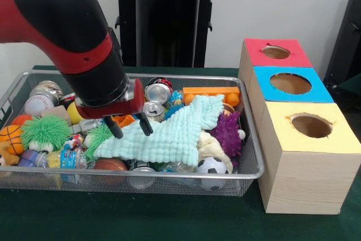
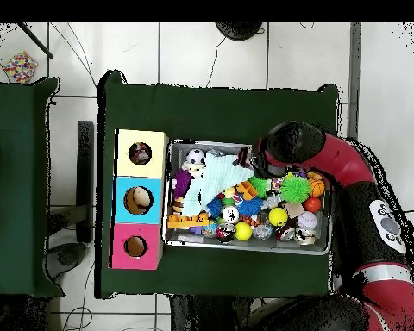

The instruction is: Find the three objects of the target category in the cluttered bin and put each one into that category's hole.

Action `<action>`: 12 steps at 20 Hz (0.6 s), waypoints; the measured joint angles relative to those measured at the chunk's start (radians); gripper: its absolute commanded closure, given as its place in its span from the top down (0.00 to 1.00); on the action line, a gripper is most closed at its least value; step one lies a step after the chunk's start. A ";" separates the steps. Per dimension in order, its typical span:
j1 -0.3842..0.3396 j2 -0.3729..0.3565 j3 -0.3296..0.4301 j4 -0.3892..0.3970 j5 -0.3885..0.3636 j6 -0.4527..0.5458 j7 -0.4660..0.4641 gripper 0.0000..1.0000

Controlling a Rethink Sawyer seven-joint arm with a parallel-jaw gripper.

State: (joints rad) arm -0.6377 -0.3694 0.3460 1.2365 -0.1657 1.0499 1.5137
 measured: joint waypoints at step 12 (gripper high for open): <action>0.032 0.084 0.002 -0.033 -0.080 -0.007 0.000 1.00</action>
State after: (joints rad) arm -0.6061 -0.2858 0.3476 1.2039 -0.2455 1.0427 1.5137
